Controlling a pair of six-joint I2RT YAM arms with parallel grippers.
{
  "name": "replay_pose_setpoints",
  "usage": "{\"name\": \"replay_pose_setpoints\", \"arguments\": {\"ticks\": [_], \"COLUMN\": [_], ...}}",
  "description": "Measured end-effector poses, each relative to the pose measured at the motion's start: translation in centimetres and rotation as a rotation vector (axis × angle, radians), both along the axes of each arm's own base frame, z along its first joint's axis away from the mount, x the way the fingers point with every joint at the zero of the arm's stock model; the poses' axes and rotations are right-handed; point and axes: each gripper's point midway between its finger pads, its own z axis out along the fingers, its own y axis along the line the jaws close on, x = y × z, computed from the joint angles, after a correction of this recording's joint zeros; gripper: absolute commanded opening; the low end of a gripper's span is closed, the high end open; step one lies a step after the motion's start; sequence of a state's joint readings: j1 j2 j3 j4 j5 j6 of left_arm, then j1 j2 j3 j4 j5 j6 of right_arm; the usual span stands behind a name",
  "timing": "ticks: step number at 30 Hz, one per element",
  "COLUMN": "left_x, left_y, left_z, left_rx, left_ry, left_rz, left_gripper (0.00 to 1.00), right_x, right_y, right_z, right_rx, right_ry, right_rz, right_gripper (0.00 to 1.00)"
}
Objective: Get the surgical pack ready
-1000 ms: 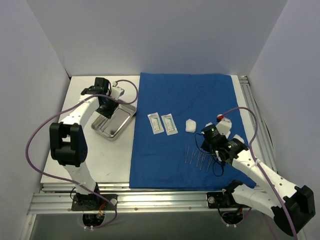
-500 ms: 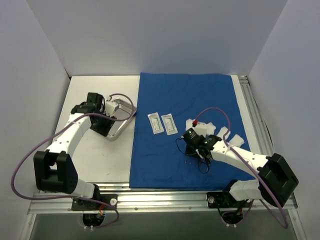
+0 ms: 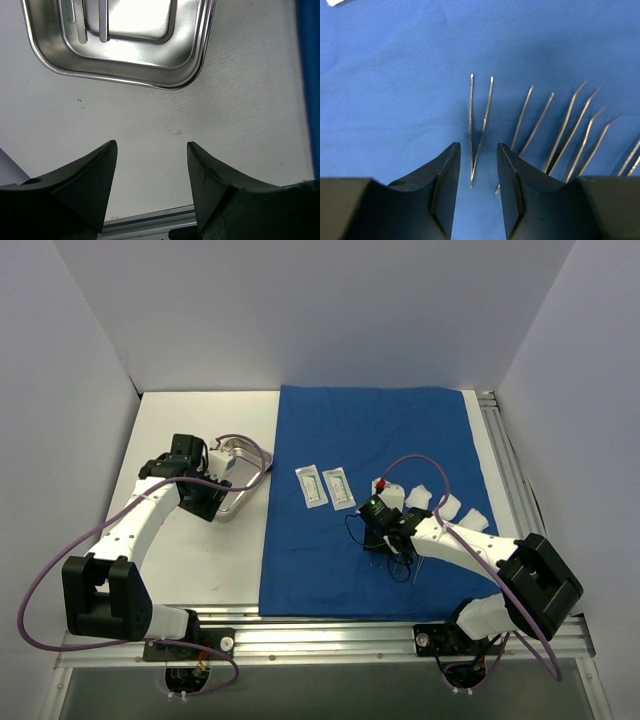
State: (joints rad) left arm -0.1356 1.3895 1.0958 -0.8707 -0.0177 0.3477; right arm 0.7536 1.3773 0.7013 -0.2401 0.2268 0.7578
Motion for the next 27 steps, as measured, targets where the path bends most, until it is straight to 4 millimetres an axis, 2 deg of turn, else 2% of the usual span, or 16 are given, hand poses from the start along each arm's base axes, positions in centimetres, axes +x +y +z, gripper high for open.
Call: {"name": "replay_pose_setpoints", "arguments": {"ticks": [10, 18, 27], "left_x": [-0.1, -0.3, -0.3], "left_y": [0.0, 0.0, 0.0], "left_z": [-0.2, -0.5, -0.5], "left_rx": [0.0, 0.001, 0.001], "left_ry": [0.003, 0.009, 0.009], "left_rz": [0.001, 0.001, 0.001], "left_gripper": [0.67, 0.67, 0.67], "right_x": [0.1, 0.3, 0.3], "right_y": [0.3, 0.4, 0.4], "right_z": [-1.2, -1.2, -1.2], "right_rx": [-0.011, -0.006, -0.003], "right_ry": [0.021, 0.017, 0.015], "right_rz": [0.003, 0.001, -0.001], "right_gripper": [0.25, 0.03, 0.09]}}
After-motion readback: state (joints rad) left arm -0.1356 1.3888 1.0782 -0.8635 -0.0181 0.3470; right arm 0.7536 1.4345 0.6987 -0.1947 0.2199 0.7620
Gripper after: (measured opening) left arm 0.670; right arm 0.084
